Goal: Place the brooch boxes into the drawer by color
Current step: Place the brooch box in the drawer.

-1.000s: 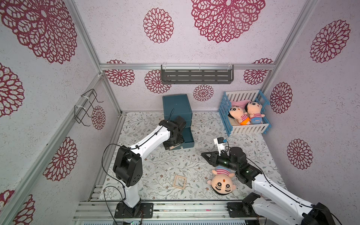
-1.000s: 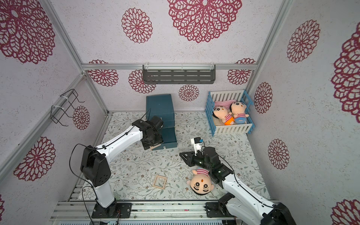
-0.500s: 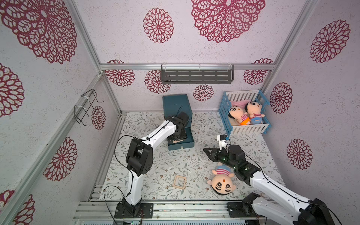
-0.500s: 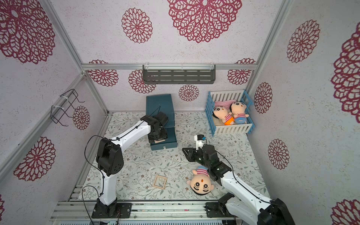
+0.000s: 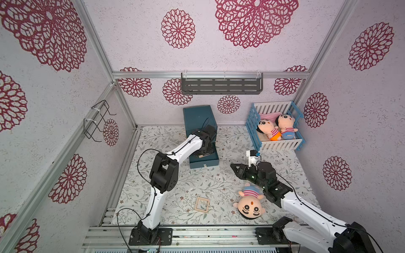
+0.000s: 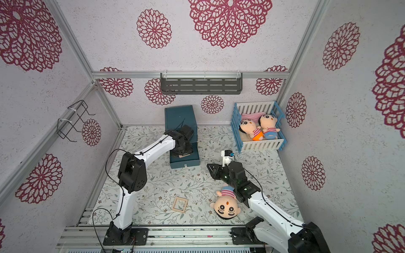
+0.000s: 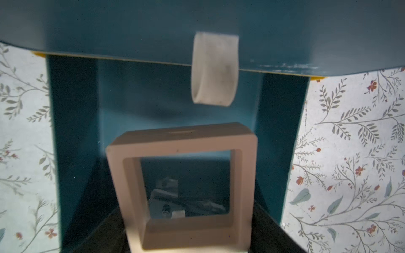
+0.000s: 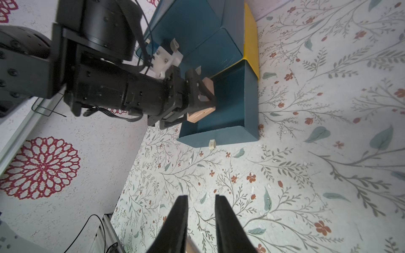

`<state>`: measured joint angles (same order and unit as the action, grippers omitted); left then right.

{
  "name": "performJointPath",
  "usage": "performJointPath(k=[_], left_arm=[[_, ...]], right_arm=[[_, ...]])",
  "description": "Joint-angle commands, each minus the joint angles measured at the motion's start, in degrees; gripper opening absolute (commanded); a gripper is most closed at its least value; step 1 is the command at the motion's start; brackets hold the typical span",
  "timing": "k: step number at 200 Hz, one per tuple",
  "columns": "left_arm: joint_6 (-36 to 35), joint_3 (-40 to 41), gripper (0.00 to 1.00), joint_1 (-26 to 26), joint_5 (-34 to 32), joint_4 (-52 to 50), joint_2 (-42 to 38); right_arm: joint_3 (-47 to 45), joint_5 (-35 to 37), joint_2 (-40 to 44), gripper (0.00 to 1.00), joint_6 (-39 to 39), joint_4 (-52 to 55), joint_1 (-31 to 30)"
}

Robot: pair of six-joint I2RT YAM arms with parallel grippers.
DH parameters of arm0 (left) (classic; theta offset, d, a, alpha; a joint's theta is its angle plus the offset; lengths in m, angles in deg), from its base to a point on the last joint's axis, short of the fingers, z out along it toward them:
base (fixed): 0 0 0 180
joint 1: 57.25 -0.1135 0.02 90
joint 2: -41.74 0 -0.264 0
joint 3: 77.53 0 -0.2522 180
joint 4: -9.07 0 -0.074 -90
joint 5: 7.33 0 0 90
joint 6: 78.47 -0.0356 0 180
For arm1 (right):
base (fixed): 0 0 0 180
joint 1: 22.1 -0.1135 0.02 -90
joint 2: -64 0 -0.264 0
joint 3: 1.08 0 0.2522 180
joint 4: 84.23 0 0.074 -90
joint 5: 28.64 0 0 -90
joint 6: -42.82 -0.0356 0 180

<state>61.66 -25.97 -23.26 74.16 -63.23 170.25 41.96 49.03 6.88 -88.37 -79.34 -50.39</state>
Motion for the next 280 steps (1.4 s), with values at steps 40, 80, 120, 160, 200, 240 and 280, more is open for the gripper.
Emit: performJointPath(k=[40, 80, 120, 160, 200, 240, 280], left_arm=[[0.7, -4.6, 0.46, 1.2, -2.0, -0.1, 3.8], [3.9, -0.9, 0.47, 2.6, -8.0, -1.1, -0.6], [6.0, 1.5, 0.48, 6.4, -16.1, 0.5, -5.5], [4.8, -1.3, 0.48, 7.9, -14.9, -0.2, -2.0], [3.5, -3.3, 0.49, 7.1, -13.5, -0.5, 1.8], [1.7, -7.0, 0.49, 6.8, -13.2, -0.4, 5.2], [1.4, -8.3, 0.5, 6.8, -12.9, -0.3, 7.1]], right_arm=[[-2.8, 4.4, 0.4, 0.28, -0.2, -9.5, 0.4], [-3.1, 3.4, 0.2, 0.27, -0.5, -9.8, 0.4], [-4.0, 3.1, 1.1, 0.27, -1.1, -9.8, 0.3], [-4.6, 3.3, 2.3, 0.27, -1.5, -9.3, 0.4], [-5.1, 3.2, 4.3, 0.27, -1.6, -8.4, 0.3], [-6.0, 2.6, 5.5, 0.27, -1.5, -7.9, 0.4], [-6.3, 2.1, 5.9, 0.27, -1.5, -7.7, 0.5]])
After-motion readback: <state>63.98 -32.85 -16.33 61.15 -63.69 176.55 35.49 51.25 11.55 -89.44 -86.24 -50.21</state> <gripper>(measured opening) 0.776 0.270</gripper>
